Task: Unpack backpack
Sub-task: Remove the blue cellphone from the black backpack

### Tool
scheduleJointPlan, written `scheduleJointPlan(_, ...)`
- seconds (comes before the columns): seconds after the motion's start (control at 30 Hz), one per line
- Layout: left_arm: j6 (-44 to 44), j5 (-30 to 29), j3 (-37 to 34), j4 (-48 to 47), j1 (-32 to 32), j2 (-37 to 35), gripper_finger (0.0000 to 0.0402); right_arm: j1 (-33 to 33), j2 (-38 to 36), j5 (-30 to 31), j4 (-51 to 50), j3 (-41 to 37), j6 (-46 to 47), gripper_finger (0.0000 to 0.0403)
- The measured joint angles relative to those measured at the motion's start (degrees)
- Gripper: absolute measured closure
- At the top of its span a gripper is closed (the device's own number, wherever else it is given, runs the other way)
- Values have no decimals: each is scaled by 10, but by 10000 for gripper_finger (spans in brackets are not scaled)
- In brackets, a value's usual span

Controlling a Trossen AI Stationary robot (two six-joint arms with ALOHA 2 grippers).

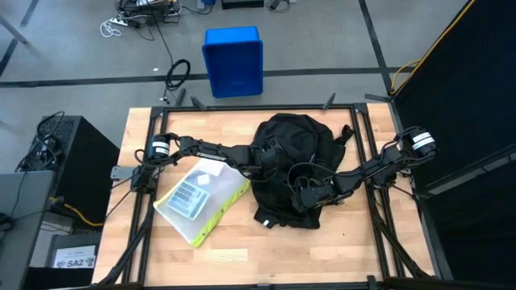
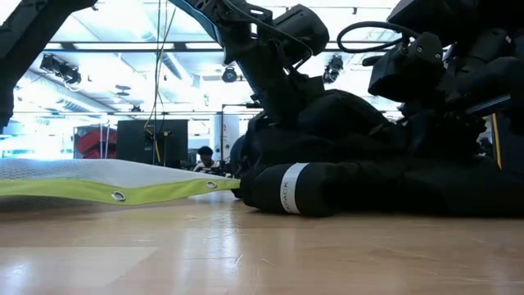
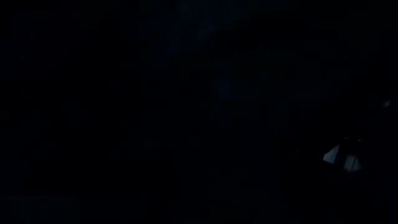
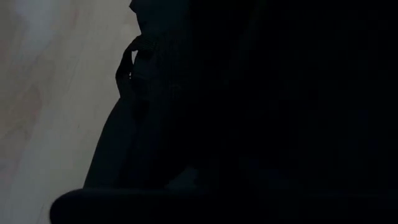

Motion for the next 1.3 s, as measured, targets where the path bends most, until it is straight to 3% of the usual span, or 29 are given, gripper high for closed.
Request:
scheduleJointPlan(0.37, -15, 51, 0, 2, -45, -33, 163, -4, 0, -5, -3, 0, 33, 400)
scheduleJointPlan(0.5, -31, 115, 0, -5, -72, -35, 163, -4, 0, -5, -3, 0, 37, 400)
scheduleJointPlan(0.63, -40, 124, 0, -5, -86, -24, 163, -4, 0, -5, -1, 0, 37, 401)
scheduleJointPlan(0.8, -60, 148, 0, -4, -80, -23, 163, -3, 0, -4, 3, 0, 36, 402)
scheduleJointPlan(1.0, -60, 225, 0, 25, -75, -8, 176, -3, 0, -2, 4, 0, 33, 399)
scheduleJointPlan(1.3, -59, 237, 2, 22, -21, 25, 214, -2, 0, 0, 5, 0, 26, 401)
